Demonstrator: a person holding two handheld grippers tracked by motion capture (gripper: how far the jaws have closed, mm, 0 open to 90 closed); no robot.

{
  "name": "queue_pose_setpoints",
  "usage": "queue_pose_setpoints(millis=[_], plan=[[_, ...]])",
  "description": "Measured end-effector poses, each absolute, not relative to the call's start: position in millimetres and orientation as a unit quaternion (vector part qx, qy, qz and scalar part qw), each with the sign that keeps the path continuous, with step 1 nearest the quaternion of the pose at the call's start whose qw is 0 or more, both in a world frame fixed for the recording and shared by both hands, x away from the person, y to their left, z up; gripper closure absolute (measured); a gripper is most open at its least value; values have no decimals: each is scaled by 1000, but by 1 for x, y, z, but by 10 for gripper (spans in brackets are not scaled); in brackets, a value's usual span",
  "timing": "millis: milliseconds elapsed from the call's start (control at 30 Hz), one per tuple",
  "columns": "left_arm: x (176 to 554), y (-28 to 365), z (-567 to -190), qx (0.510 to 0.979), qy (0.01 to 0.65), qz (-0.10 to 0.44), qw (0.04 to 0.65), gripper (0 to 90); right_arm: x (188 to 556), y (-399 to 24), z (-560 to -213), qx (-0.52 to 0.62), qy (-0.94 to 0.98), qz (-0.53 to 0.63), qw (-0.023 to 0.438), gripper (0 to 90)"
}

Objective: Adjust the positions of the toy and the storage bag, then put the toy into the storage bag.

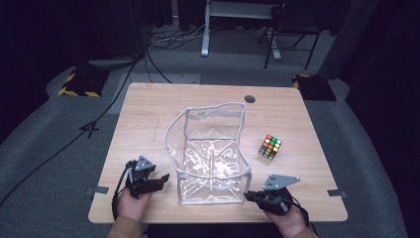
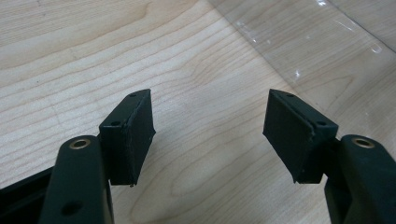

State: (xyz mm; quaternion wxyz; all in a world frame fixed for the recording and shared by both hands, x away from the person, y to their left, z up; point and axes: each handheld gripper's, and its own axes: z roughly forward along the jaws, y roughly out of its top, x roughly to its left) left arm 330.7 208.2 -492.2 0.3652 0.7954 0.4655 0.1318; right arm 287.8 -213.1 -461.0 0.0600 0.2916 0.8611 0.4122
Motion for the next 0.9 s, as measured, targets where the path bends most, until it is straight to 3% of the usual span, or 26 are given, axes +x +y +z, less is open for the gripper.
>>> queue_pose_setpoints(millis=[600,633,667,767,900], plan=[[342,197,-491,804,449,128,367,337,262,-225,-460,298,860,409,61,868],[342,195,-491,805,449,125,367,337,262,-227,-460,295,861,409,62,838],[342,195,-492,806,448,125,367,337,262,-229,-460,289,861,415,58,732],[341,196,-491,808,446,130,362,337,264,-239,-455,287,856,423,76,581],[340,196,-493,810,454,132,347,334,272,-252,-448,292,852,429,71,499]])
